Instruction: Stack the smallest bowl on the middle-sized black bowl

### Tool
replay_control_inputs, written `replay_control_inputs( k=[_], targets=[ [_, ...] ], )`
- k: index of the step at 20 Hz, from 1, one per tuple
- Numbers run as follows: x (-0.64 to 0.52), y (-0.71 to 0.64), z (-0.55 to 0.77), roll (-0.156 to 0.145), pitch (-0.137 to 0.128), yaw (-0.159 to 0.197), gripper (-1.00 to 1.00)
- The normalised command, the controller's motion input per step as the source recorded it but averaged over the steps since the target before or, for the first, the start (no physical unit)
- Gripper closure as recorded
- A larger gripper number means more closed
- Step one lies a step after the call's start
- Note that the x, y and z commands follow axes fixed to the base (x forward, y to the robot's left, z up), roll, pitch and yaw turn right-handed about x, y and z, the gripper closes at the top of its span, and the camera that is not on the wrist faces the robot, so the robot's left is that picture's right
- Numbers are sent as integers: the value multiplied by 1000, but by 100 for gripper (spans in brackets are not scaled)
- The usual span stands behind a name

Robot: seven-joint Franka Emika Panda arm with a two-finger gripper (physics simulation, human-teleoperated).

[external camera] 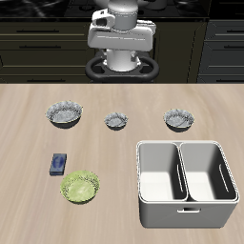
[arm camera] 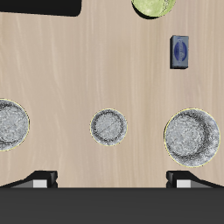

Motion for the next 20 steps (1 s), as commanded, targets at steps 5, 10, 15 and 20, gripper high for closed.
replay_control_inputs(
  k=[5, 10, 15, 20],
  targets=[
    [56, 141, -228, 50, 32, -24, -100],
    [95, 0, -159, 57, 8, -28, -100],
    [122, -110, -172, 0, 10, -27, -100],
    [58, -32, -276, 16, 23, 7, -100]
  ],
)
